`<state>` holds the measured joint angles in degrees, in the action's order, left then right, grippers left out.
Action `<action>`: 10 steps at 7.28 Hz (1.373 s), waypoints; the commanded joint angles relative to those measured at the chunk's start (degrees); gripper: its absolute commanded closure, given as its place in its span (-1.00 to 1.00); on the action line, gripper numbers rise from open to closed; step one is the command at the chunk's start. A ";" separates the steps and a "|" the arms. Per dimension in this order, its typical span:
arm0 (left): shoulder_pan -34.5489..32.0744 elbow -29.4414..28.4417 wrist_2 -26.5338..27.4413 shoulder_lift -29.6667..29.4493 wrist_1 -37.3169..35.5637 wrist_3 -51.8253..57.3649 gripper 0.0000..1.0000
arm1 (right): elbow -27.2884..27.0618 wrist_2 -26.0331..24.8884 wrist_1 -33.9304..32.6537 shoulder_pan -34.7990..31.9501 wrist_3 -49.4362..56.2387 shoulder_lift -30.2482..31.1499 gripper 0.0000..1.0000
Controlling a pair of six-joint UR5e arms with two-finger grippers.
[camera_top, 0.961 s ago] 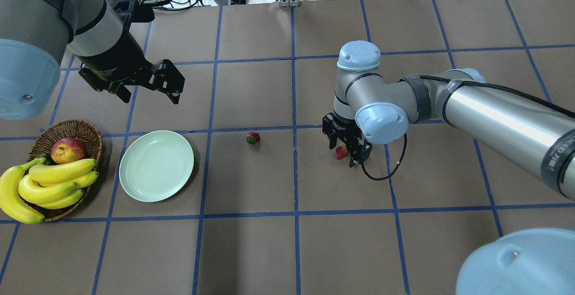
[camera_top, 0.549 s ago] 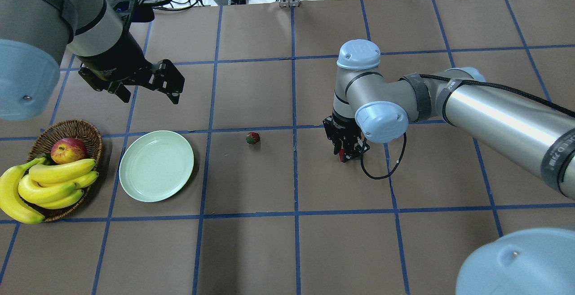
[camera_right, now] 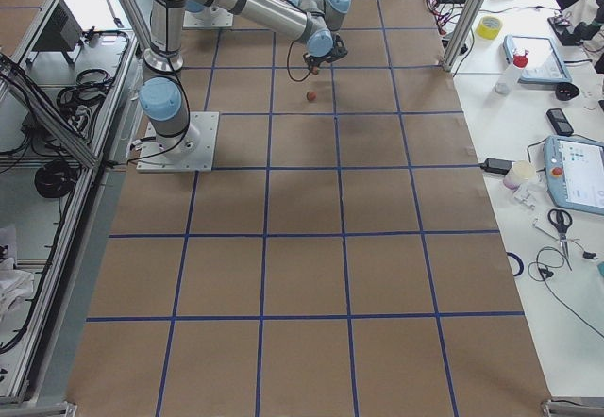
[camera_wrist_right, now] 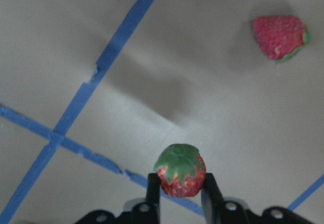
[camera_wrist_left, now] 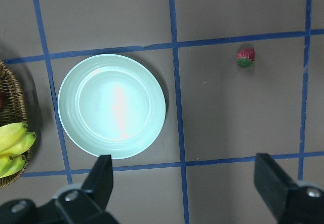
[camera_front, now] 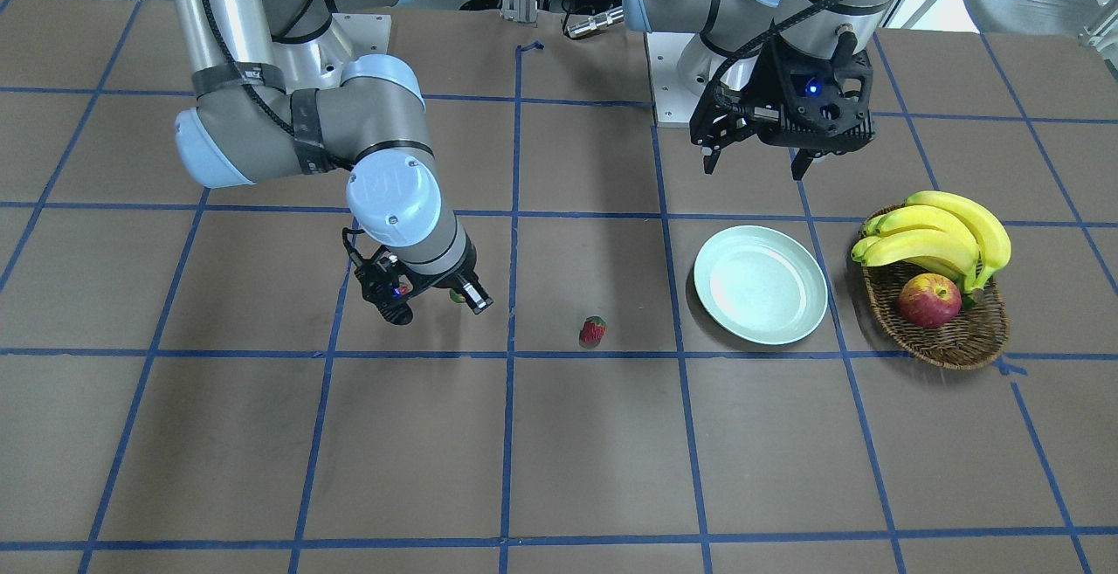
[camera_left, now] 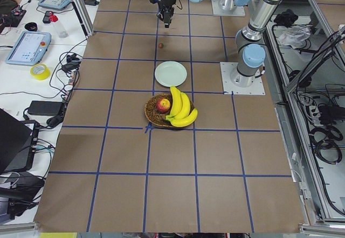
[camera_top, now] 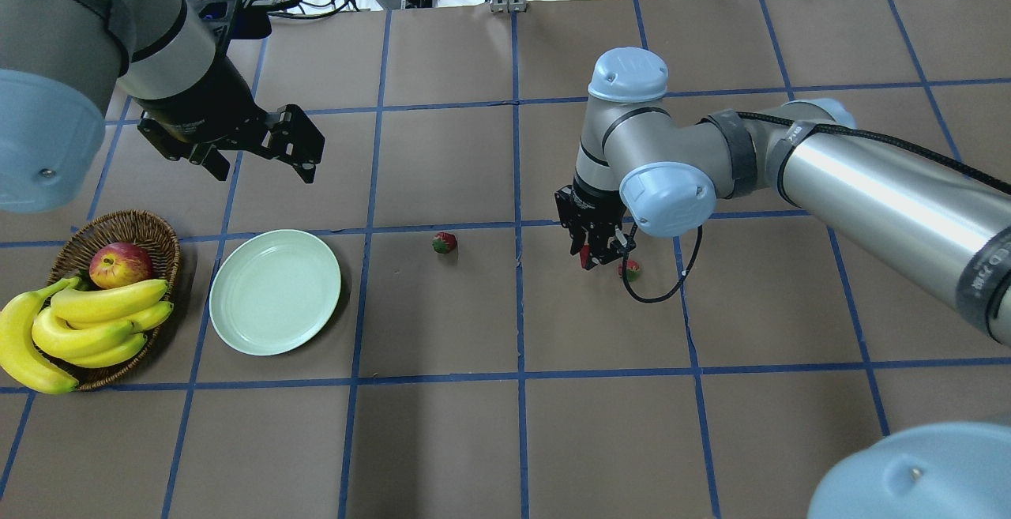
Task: Collect all strawberries into plate
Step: 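Carry the strawberry beside the first one and release it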
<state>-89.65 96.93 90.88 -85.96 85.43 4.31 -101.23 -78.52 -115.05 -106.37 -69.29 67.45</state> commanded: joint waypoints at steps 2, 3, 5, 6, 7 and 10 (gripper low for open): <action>0.00 0.10 0.09 -0.08 0.00 0.09 -1.00 | 5.33 5.74 -2.53 -8.57 -8.91 -3.44 0.51; 0.00 0.10 0.00 -0.08 0.00 0.00 -1.00 | 5.34 6.36 -7.50 -10.42 -13.10 -6.07 0.51; 0.00 0.10 0.00 -0.08 0.09 0.09 -1.00 | 5.34 6.36 -8.96 -10.61 -13.94 -6.98 0.41; 0.00 0.10 0.00 -0.08 0.00 0.00 -1.00 | 4.90 6.27 -9.05 -10.61 -13.68 -7.41 -0.19; 0.00 0.10 0.00 -0.08 0.09 0.00 -1.00 | 4.81 6.27 -8.96 -10.61 -13.59 -7.33 -0.92; 0.00 0.10 0.00 -0.17 0.09 0.00 -1.00 | 5.16 4.18 -8.61 -10.53 -12.45 -6.55 -1.00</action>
<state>-89.65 97.03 90.90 -86.10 85.46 4.31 -96.39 -72.93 -123.89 -116.97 -82.54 60.37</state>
